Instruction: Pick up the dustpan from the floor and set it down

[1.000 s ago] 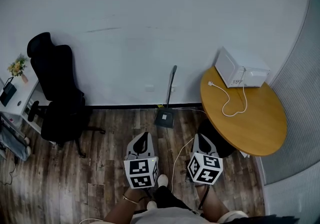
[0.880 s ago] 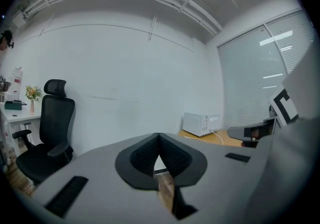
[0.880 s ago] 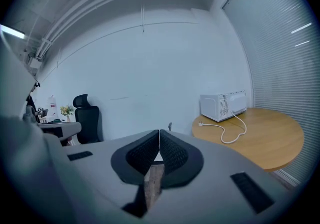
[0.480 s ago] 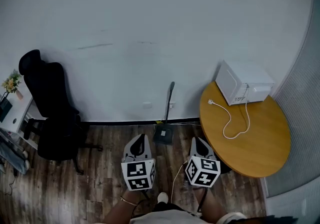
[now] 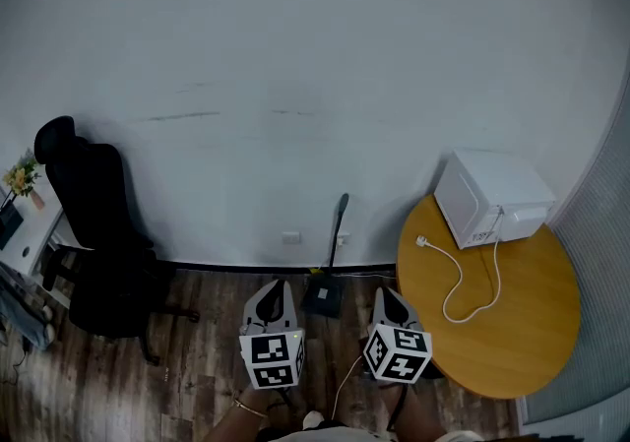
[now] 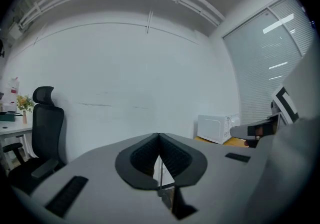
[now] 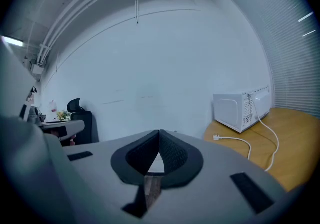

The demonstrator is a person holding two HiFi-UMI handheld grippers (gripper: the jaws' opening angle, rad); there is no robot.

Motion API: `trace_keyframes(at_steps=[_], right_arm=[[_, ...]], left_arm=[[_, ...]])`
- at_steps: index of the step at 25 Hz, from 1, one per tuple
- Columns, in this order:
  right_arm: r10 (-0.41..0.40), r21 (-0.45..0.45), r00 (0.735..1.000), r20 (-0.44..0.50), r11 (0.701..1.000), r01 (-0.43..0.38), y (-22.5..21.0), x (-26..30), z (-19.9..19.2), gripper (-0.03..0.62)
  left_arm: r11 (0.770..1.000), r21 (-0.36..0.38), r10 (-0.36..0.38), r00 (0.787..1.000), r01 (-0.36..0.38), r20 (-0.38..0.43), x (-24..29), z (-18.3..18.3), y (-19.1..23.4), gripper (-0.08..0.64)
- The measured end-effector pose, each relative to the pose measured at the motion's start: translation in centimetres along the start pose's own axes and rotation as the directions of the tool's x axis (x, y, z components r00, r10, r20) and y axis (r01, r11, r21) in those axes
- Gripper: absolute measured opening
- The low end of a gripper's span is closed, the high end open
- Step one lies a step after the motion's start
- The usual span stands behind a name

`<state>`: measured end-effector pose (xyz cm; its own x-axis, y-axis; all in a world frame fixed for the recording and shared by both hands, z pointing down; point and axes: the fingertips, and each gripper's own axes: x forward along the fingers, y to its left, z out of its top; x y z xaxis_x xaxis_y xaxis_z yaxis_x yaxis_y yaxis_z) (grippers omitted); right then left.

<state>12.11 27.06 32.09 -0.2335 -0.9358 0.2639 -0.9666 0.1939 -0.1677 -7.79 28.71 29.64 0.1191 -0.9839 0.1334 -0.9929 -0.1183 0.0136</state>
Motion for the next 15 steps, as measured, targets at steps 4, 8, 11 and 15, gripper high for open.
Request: trace_keyframes(at_steps=[4,8,11,15], right_arm=[[0.014,0.009,0.999,-0.032,1.0,-0.014,-1.3,2.7,-0.1,0.032],[0.017,0.022,0.998,-0.059,1.0,-0.016,-1.8,5.0,-0.4,0.032],[0.012,0.034,0.998,-0.067,0.999,-0.01,-2.0,6.3,-0.6,0.032],[0.001,0.032,0.996,-0.084,1.0,0.002,-2.4,8.5,-1.0,0.032]], left_arm=[[1.0,-0.005,0.025,0.999,-0.025,-0.022,2.3,-0.6,0.0,0.015],[1.0,0.002,0.027,0.998,-0.027,-0.051,4.2,-1.3,0.1,0.015],[1.0,0.001,0.03,0.998,-0.03,-0.063,5.5,-1.6,0.6,0.015],[1.0,0.003,0.017,0.998,-0.017,-0.062,8.1,-1.8,1.0,0.015]])
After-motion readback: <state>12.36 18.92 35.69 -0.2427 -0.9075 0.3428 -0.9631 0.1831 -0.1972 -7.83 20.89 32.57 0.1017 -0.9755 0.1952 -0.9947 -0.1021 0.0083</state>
